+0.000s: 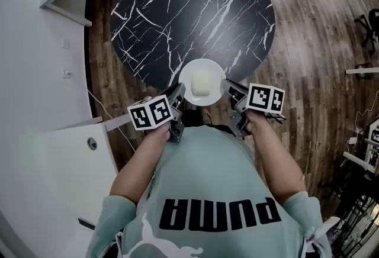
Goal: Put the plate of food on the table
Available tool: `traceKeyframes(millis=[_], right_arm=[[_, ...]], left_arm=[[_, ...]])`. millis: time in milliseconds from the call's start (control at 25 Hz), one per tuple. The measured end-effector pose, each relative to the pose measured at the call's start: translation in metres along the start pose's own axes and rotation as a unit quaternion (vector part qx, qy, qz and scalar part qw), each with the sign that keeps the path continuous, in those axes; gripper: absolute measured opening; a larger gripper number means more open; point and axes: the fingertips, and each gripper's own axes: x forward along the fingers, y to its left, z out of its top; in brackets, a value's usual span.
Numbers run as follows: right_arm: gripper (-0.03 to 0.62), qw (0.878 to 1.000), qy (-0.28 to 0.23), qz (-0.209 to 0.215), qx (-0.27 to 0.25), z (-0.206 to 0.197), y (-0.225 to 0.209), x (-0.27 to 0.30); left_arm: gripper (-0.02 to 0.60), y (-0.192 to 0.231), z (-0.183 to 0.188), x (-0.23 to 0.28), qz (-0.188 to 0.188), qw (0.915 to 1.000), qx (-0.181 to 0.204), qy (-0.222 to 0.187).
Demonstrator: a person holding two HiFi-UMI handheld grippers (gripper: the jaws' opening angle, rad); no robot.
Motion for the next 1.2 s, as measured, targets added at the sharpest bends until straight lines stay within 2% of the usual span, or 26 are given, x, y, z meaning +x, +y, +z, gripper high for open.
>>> traceKeyframes(millis=[360, 600, 920, 1200], right_arm=[[0.032, 0.997, -0.046, -0.055, 0.018, 0.040, -0.019, -0.003], [0.032, 0.994, -0.058, -0.086, 0.021, 0.056, -0.035, 0.004], [0.034, 0.994, -0.034, -0.099, 0.015, 0.077, -0.062, 0.018], [0.034, 0.995, 0.011, -0.104, -0.006, 0.105, -0.093, 0.036]], left_arm=[[0.048, -0.011, 0.024, 0.047, -0.050, 0.9966, 0.031, 0.058], [0.049, -0.008, 0.026, 0.071, -0.072, 0.9919, 0.041, 0.096], [0.051, -0.007, 0.027, 0.097, -0.059, 0.9903, 0.050, 0.116], [0.054, -0.001, 0.027, 0.136, -0.020, 0.9925, 0.037, 0.115]])
